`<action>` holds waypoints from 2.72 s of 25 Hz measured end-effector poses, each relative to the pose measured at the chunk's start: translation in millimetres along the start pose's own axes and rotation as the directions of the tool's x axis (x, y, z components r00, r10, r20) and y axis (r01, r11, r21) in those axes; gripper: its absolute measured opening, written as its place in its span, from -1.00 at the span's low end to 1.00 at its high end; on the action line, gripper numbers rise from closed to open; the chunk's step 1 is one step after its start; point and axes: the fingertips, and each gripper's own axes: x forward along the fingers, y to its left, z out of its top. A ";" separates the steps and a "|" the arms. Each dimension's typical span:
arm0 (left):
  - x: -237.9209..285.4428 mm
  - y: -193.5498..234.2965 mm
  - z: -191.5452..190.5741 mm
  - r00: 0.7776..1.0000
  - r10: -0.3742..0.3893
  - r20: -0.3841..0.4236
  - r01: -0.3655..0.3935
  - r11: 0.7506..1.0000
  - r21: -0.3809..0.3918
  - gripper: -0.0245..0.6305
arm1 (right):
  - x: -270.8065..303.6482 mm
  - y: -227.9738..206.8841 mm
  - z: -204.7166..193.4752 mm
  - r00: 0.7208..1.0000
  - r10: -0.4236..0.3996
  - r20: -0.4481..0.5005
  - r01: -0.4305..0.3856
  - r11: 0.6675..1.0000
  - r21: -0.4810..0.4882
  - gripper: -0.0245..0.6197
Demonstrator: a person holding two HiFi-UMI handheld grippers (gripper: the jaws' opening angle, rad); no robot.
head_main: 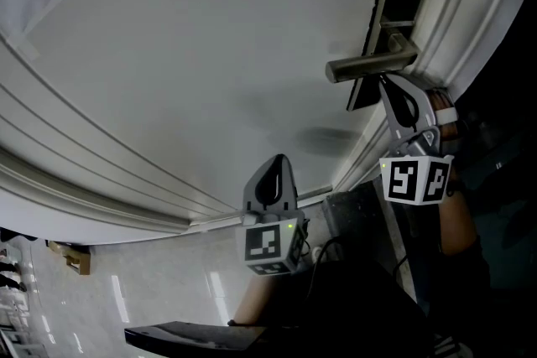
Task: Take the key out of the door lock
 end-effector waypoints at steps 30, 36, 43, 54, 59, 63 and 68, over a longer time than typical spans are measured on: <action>-2.5 7.6 0.8 0.999 0.036 0.008 -0.036 0.999 -0.010 -0.93 | -4.8 5.4 -1.6 1.000 0.005 0.028 0.003 0.959 -0.282 -0.90; 0.6 -0.9 2.9 1.000 0.017 0.014 -0.017 1.000 0.003 -0.93 | -9.3 6.0 -1.4 0.999 0.011 0.032 -0.002 0.962 -0.275 -0.90; -2.4 -7.5 5.1 1.000 0.010 0.018 -0.010 1.000 0.010 -0.93 | -10.3 5.8 -1.9 1.000 0.006 0.028 0.001 0.963 -0.271 -0.90; -2.9 -4.6 4.8 1.000 0.011 0.018 -0.011 1.000 0.007 -0.93 | -10.7 5.8 -1.6 1.000 0.002 0.023 0.005 0.962 -0.274 -0.90; -2.2 -2.5 5.9 1.000 0.014 0.019 -0.014 1.000 0.010 -0.93 | -10.9 6.0 -1.9 1.000 0.001 0.026 0.007 0.958 -0.285 -0.89; -1.2 -0.9 6.8 1.000 0.015 0.018 -0.015 1.000 0.013 -0.93 | -11.0 6.2 -1.7 1.000 0.001 0.025 0.006 0.960 -0.280 -0.90; 1.9 -2.6 6.3 1.000 0.007 0.016 -0.007 1.000 0.013 -0.93 | -10.7 5.7 -1.7 1.000 0.001 0.026 0.006 0.961 -0.276 -0.89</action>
